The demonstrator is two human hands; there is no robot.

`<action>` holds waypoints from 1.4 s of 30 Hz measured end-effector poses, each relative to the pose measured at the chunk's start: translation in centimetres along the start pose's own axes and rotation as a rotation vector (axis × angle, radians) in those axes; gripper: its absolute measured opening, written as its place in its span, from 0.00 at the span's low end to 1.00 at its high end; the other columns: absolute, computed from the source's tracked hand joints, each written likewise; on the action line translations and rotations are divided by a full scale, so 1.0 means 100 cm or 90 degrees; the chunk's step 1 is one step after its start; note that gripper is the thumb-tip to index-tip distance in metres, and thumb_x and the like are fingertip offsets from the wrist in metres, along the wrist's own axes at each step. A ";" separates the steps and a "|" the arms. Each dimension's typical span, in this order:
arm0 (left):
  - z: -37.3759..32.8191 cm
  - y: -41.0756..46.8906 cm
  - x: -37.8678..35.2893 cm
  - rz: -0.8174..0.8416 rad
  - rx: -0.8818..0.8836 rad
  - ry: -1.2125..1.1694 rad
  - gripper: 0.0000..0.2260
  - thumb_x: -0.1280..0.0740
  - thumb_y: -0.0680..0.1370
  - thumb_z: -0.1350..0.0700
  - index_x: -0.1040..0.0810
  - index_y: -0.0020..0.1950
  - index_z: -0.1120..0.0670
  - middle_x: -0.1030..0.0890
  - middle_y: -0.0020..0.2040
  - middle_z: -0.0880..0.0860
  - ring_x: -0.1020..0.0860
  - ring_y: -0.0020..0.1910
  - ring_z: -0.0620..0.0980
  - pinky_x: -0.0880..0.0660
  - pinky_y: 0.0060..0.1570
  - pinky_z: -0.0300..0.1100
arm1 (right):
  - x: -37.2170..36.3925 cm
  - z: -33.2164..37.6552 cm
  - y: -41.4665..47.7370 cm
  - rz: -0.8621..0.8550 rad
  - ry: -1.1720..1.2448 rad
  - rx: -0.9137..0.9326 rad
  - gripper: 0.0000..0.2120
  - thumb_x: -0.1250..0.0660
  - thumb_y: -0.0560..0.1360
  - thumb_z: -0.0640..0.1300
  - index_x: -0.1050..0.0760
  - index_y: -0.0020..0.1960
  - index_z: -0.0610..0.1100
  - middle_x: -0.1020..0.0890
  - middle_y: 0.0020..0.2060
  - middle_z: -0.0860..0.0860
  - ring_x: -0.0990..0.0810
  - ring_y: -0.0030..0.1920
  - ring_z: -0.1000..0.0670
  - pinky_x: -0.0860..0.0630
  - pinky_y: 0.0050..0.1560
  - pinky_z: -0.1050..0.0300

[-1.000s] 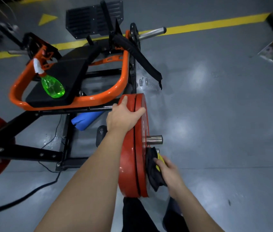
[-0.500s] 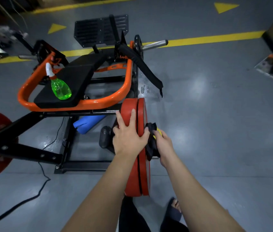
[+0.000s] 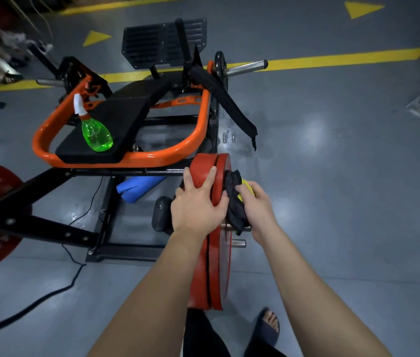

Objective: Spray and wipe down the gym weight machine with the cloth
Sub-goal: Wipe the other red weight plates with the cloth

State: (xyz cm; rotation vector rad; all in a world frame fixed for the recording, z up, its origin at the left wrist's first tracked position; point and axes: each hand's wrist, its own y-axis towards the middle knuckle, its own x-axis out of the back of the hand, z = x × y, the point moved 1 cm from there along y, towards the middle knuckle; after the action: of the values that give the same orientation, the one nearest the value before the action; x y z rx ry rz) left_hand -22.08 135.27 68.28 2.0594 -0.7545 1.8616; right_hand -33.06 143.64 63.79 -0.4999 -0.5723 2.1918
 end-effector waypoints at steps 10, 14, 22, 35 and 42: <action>-0.008 0.052 0.008 0.070 0.027 0.013 0.29 0.43 0.78 0.33 0.39 0.80 0.36 0.40 0.79 0.60 0.25 0.65 0.68 0.28 0.64 0.55 | 0.031 -0.107 -0.047 -0.002 -0.093 -0.172 0.05 0.33 0.81 0.45 0.18 0.51 0.48 0.13 0.46 0.46 0.15 0.47 0.47 0.19 0.47 0.55; -0.017 0.093 0.014 0.102 0.025 -0.026 0.29 0.41 0.78 0.34 0.35 0.79 0.40 0.32 0.76 0.58 0.28 0.70 0.66 0.32 0.68 0.55 | 0.041 -0.082 -0.042 0.065 -0.149 -0.108 0.06 0.32 0.81 0.47 0.17 0.55 0.54 0.13 0.48 0.50 0.14 0.49 0.50 0.18 0.50 0.55; -0.014 0.024 0.007 0.072 0.055 -0.025 0.47 0.46 0.70 0.19 0.49 0.83 0.43 0.53 0.84 0.60 0.39 0.76 0.68 0.39 0.72 0.64 | 0.032 -0.102 -0.043 0.030 -0.066 -0.141 0.08 0.35 0.83 0.46 0.19 0.60 0.50 0.13 0.51 0.47 0.15 0.50 0.50 0.20 0.47 0.57; -0.010 0.062 0.009 0.077 0.062 -0.056 0.34 0.40 0.77 0.33 0.38 0.81 0.42 0.34 0.76 0.60 0.27 0.68 0.66 0.29 0.66 0.55 | -0.002 -0.047 -0.012 -0.022 0.005 -0.007 0.09 0.33 0.79 0.50 0.18 0.57 0.52 0.14 0.51 0.45 0.15 0.52 0.49 0.20 0.55 0.50; -0.027 0.092 0.019 0.060 0.053 -0.094 0.38 0.38 0.76 0.28 0.36 0.80 0.47 0.35 0.78 0.58 0.31 0.72 0.66 0.32 0.67 0.60 | 0.031 -0.127 -0.065 -0.026 -0.081 -0.187 0.07 0.36 0.83 0.39 0.20 0.49 0.45 0.16 0.41 0.47 0.17 0.45 0.48 0.23 0.42 0.64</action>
State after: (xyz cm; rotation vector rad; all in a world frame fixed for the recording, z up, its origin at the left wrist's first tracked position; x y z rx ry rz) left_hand -29.19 128.69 69.21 2.2698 -0.8364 1.8340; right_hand -24.35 152.79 56.43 -0.4985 -0.9736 2.1213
